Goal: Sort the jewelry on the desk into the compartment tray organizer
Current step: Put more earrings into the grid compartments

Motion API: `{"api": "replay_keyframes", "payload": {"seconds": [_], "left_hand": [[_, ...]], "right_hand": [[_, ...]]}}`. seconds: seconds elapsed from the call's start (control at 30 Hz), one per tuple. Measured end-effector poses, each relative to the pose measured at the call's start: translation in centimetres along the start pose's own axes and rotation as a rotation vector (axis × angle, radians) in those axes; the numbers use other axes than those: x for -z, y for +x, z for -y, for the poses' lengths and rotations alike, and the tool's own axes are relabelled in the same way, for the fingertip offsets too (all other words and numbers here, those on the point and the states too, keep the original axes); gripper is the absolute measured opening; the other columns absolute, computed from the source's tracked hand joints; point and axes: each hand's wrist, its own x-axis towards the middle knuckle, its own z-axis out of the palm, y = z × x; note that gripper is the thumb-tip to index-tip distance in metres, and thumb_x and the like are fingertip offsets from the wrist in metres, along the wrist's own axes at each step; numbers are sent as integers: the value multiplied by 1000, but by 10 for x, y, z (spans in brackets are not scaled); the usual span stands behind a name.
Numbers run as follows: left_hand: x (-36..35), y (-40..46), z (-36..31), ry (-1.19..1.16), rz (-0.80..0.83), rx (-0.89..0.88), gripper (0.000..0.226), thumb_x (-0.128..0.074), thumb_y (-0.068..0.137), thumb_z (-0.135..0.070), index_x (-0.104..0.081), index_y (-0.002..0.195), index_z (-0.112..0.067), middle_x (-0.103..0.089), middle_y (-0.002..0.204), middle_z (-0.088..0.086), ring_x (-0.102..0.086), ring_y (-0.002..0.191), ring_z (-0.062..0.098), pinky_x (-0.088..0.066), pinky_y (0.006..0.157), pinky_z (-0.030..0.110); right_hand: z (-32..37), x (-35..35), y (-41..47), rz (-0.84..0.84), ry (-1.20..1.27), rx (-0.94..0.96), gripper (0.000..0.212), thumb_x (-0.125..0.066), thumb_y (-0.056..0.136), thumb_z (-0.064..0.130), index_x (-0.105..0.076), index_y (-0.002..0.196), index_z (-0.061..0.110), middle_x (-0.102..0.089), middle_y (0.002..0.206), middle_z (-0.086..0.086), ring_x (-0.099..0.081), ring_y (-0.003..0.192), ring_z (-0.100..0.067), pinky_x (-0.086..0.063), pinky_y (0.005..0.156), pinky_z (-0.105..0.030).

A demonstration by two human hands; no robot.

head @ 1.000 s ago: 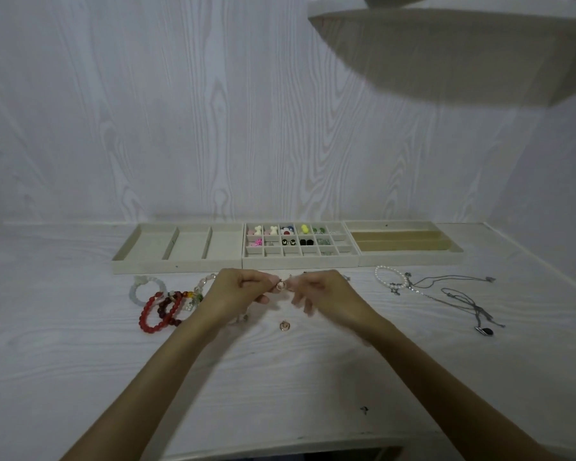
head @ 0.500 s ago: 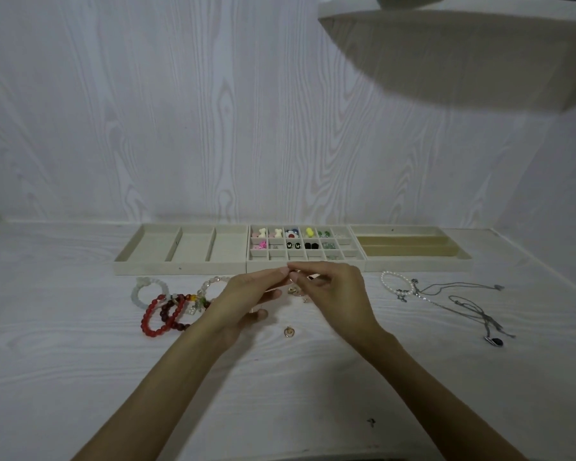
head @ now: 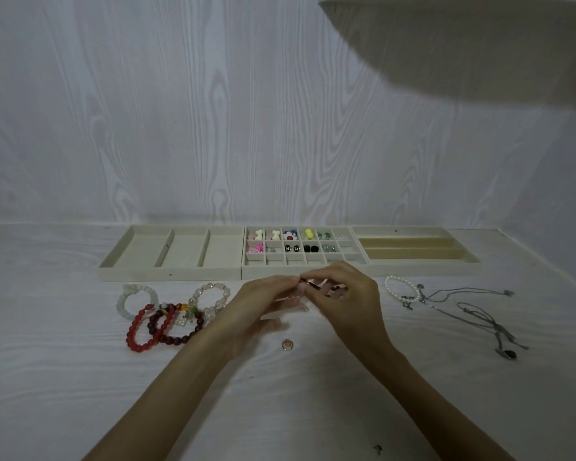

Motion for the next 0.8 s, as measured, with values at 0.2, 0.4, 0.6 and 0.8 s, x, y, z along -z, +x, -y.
{"api": "replay_keyframes", "payload": {"seconds": [0.2,0.4,0.6,0.8], "left_hand": [[4,5,1,55,-50,-60,21,-64,86,-37,-74,98,-23,-72,90,-12,-59,65,-11,-39,46,10],[4,7,0,121,4,-82,22,-60,88,-39,-74,99,-26,-73,92,-14,-59,66,-10,-37,45,9],[5,12,-8,92,36,-30,26,-54,91,-41,-75,93,-26,-74,93,-15,-62,67,-8,-41,47,11],[4,22,-8,-159,152,127,22,-59,89,-37,-71,94,-19,-70,84,-9,-59,61,1,-33,35,14]], "right_hand": [[-3,7,3,122,47,2,17,-72,81,17,-74,98,19,-72,80,6,-65,71,-10,-56,62,-31],[-8,20,12,197,98,-93,14,-73,79,15,-75,92,20,-72,84,8,-65,67,-9,-57,65,-34],[-7,27,16,208,-252,202,21,-70,82,24,-72,102,27,-67,82,10,-57,66,-3,-49,56,-25],[-5,30,25,238,-388,370,15,-68,84,26,-73,98,27,-67,87,11,-51,60,5,-48,48,-19]]}}
